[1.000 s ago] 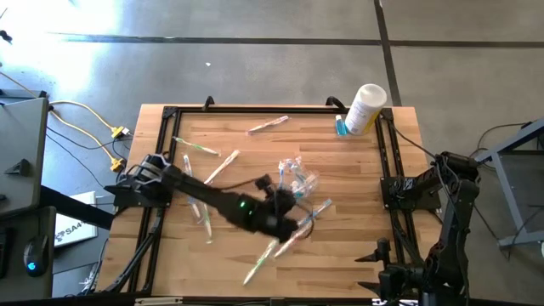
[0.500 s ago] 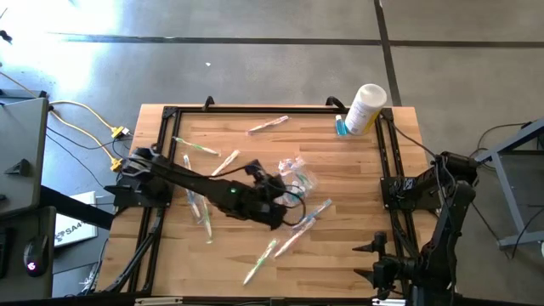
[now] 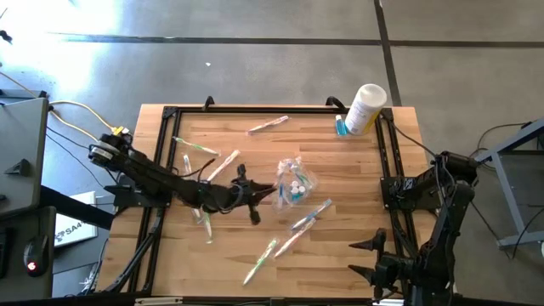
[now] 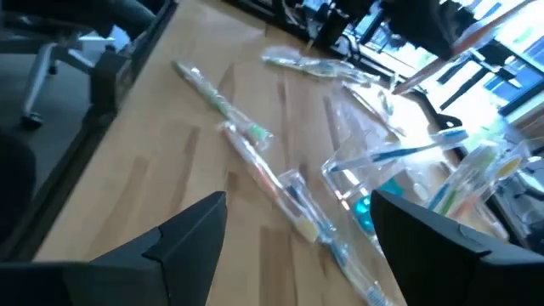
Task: Pick & Place toothbrushing station
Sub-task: Put the orange toothbrush into the transparent organizer
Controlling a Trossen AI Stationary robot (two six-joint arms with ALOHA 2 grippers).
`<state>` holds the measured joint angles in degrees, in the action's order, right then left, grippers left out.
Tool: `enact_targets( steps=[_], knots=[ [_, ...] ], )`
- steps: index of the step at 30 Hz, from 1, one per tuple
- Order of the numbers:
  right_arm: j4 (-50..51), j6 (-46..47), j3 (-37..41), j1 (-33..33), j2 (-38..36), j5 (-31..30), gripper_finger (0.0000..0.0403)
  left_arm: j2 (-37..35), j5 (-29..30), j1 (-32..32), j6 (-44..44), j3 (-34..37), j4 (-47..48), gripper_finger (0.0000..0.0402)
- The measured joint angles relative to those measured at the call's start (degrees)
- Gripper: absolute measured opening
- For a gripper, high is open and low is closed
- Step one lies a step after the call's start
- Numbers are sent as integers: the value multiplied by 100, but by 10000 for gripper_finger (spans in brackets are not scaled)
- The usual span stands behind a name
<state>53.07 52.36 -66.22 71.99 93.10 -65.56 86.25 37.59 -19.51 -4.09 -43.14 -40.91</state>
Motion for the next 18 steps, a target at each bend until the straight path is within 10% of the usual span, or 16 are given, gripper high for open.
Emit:
enact_targets(
  steps=[18],
  knots=[
    [-106, -7, 0, -239, 0, 267, 284, 1908, -875, 516, -212, 224, -2739, 6]
  ],
)
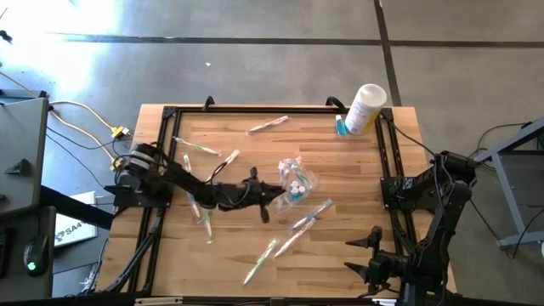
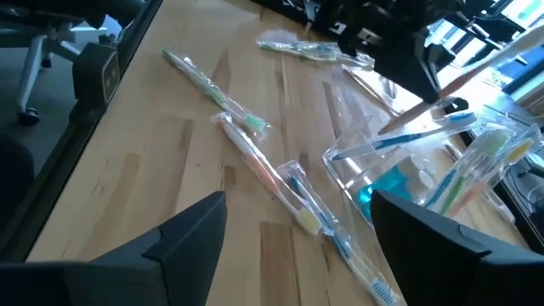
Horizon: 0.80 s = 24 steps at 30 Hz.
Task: Pick & Place toothbrushing station
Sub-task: Put the orange toothbrush into the transparent organizer
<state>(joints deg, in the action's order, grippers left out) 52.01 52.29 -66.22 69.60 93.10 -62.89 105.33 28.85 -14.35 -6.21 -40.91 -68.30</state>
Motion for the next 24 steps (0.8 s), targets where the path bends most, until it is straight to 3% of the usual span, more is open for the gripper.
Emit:
enact_targets(
  steps=[13, 24],
  knots=[
    [2, -2, 0, 0, 0, 2, 284, 706, -59, 44, -462, 2, -238, 6],
    [4, -4, -2, -2, 0, 2, 284, 891, -103, 44, -828, 2, -259, 49]
  ],
)
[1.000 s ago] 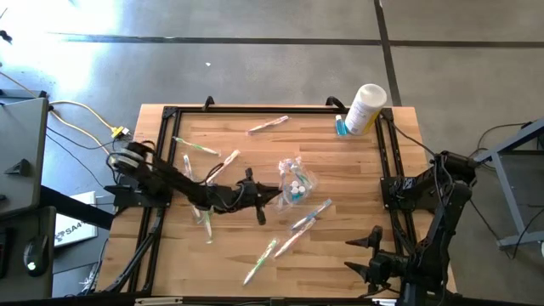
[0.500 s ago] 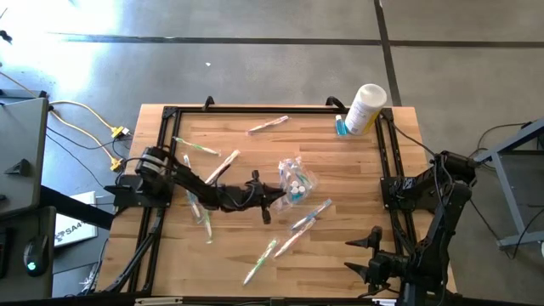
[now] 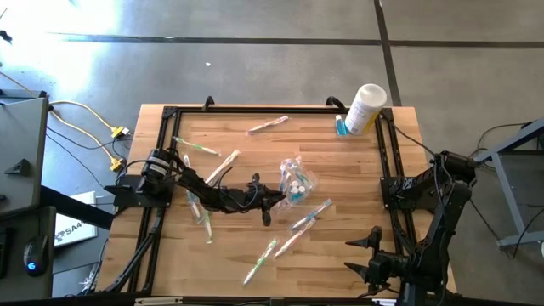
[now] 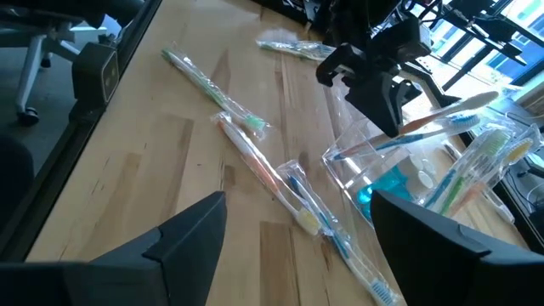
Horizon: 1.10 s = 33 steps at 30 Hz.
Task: Pick & Place toothbrushing station
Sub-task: Put the orange toothbrush into the transparent organizer, then put the blue mouthwash into the transparent organizer
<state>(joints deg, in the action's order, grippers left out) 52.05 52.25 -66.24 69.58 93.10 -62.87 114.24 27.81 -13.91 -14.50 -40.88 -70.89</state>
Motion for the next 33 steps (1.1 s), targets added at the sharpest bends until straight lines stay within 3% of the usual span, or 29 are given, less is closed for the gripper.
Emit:
enact_targets(
  steps=[17, 29, 33],
  knots=[
    [2, -1, -2, 0, -4, 0, 284, 0, 14, 0, -127, -2, 17, 57],
    [4, -3, -2, 0, -4, 0, 284, 13, -11, 2, 37, -240, 185, 167],
    [0, -1, -2, 0, -4, 116, 284, 13, -13, 0, 115, -240, 226, 181]
  ],
)
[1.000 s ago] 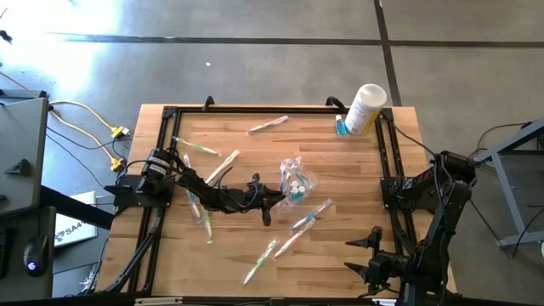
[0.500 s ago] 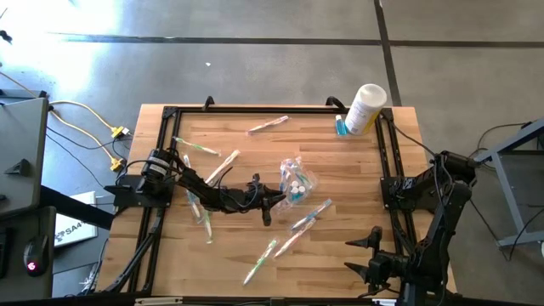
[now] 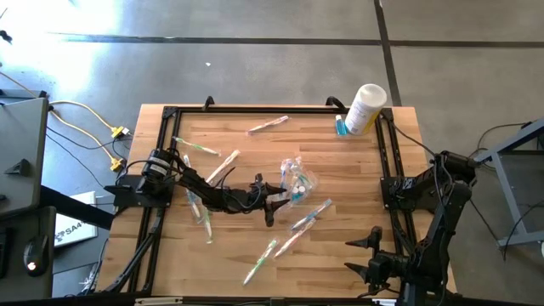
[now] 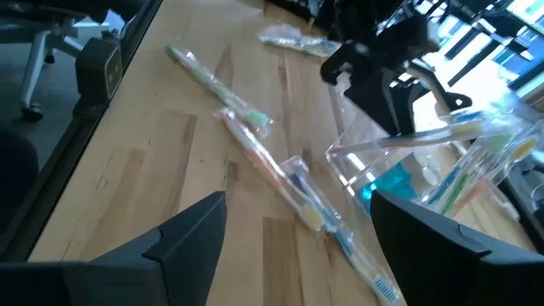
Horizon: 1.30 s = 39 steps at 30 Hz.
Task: Pick & Place toothbrushing station
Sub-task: Put the blue mouthwash into the transparent organizer
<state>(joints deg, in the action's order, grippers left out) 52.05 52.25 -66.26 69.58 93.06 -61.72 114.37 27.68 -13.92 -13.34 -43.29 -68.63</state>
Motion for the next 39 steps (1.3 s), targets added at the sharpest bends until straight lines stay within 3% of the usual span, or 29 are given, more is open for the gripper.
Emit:
enact_targets(
  steps=[6, 12, 16, 20, 25, 31, 35, 39],
  knots=[
    [2, -1, 0, 0, 0, 50, 284, -101, 111, -198, 632, -2, -48, 182],
    [79, -68, 0, -160, 0, -406, 284, -456, 755, -648, 1442, -2, -51, 182],
    [152, -22, 0, -463, -110, -934, 284, -759, 1160, -934, 1509, -7, -8, 182],
    [179, -78, 0, -1101, -604, -1036, 284, -1081, 1258, -1151, 1600, -9, 244, 182],
    [323, -172, 0, -2454, -1593, -249, 284, -1393, 1344, -1350, 1245, -9, 920, 182],
    [330, -436, -7, -5085, -2501, 1537, 284, -1464, 1318, -1484, 635, -9, 1552, 182],
    [125, -1078, -7, -6621, -2682, 2034, 284, -1467, 1169, -1499, 249, -9, 2006, 182],
    [-119, -1671, -7, -7715, -2571, 2559, 284, -1467, 1110, -1499, 20, -7, 2444, 182]
  ],
)
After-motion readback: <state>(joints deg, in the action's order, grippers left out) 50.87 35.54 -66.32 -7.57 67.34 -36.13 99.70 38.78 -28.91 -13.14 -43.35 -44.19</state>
